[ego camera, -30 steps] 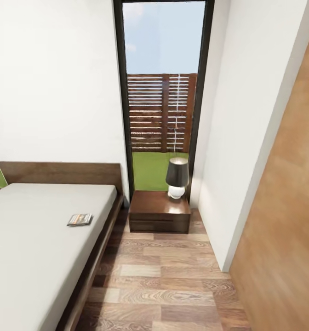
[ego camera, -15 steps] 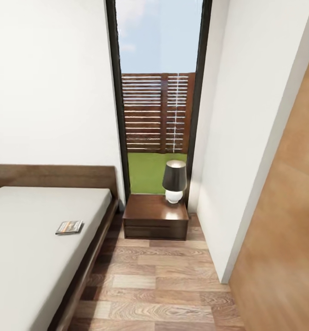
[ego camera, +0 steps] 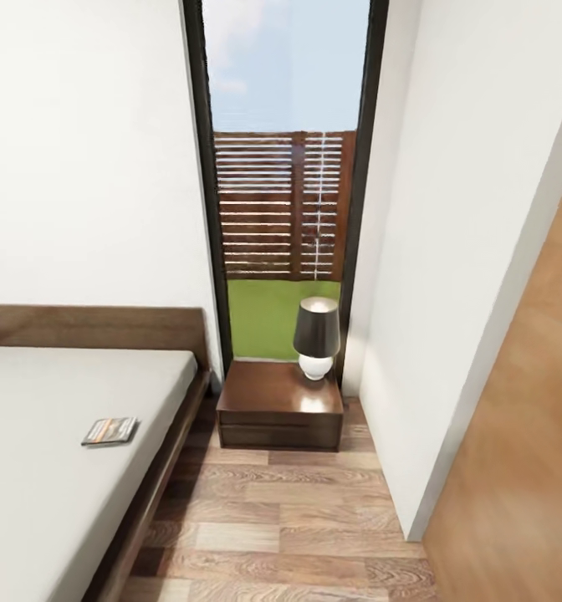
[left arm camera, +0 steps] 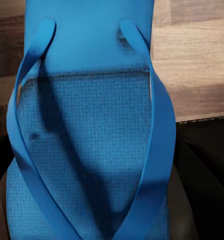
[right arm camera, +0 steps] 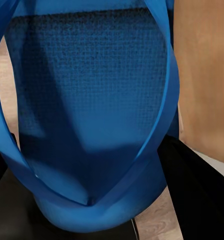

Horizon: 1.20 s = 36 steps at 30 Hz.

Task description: In the bedroom, move the book from the bed onto either nightstand, and place the two sandals side by side next to the bed.

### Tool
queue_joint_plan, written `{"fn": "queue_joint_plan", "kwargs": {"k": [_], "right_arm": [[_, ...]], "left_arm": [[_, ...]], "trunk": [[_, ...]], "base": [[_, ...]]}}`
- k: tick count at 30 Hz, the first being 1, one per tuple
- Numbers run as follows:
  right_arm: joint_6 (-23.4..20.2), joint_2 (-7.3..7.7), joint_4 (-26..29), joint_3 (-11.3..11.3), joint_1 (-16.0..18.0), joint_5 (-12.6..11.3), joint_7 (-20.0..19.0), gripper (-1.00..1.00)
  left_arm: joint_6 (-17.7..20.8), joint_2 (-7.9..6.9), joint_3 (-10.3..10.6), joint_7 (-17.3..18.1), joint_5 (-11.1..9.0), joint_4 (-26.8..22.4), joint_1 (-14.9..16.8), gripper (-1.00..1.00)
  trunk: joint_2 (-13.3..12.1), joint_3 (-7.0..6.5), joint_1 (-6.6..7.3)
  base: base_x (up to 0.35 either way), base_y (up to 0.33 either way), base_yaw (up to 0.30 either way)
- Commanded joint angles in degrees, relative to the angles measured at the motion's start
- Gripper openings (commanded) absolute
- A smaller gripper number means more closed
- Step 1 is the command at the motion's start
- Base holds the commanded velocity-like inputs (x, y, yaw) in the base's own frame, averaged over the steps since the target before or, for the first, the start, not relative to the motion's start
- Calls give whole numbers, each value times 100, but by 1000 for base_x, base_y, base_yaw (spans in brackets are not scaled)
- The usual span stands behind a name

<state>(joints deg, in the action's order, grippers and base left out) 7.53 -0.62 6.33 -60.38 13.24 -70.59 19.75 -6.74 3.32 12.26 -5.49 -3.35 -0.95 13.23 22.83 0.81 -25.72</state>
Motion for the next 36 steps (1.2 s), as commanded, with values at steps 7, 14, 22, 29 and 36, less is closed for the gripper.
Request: {"fn": "queue_joint_plan", "kwargs": {"k": [7,14,22,29,36], "right_arm": [[19,1,6,-51,3,-60,35,-100],[16,1,3,-52,3,-60,37,-100],[14,1,3,-53,3,-60,37,-100],[14,0,4,-53,3,-60,37,-100],[13,1,6,-52,3,-60,33,-100]], "left_arm": [[-21,2,51,-22,-34,7,4,-100],[-21,2,56,-22,-36,7,4,-100],[-43,2,56,-22,-34,7,4,-100],[-120,2,58,-22,-34,7,3,-100],[-139,9,58,-22,-32,8,1,-100]], "trunk": [[9,8,-6],[9,8,-6],[9,8,-6],[9,8,-6],[9,8,-6]], "base": [[297,-41,21],[293,-96,202],[267,-107,249],[224,-143,254],[127,-109,254]]}}
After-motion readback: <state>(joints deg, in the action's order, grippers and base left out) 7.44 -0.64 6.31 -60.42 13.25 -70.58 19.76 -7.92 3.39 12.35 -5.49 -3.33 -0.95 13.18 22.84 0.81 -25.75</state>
